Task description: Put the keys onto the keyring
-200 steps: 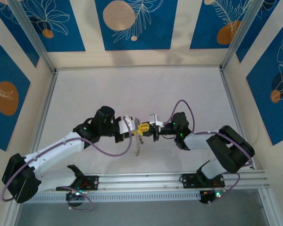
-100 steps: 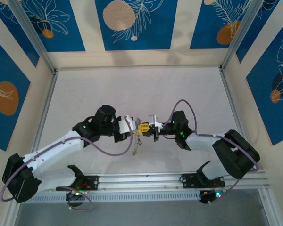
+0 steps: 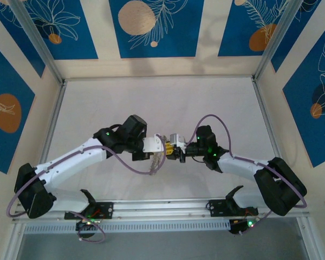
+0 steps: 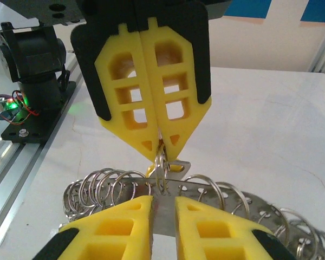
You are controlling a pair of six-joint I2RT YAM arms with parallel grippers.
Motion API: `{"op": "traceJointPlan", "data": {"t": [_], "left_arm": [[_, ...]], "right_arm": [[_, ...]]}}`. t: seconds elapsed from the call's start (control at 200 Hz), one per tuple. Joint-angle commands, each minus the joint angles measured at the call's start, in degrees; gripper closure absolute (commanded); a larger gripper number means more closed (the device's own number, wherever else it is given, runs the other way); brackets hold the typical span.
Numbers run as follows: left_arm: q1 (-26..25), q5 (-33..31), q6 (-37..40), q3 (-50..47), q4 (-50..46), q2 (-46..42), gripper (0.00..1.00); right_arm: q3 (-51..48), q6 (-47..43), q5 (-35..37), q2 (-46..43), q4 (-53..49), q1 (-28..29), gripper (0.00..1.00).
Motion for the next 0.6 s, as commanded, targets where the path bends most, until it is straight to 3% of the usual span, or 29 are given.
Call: {"op": "traceJointPlan", "data": {"t": [0.0,0.465,0.595], "left_arm": [[-0.6,0.0,2.0,4.2,-3.0,1.1,1.00],[-0.6,4.0,0.4,6.5,-2.5,3.0,1.00],[-0.6,5.1,0.3,6.8,-2.3,3.3,1.00]], "right_arm": [[-0.3,2.0,-1.6,0.9,2.8,-0.1,0.81],[-0.6,5.1,-2.7,3.4,9.3,0.8,0.77],[0.0,5.0,-2.5,4.1,9.5,1.0,0.83]]}}
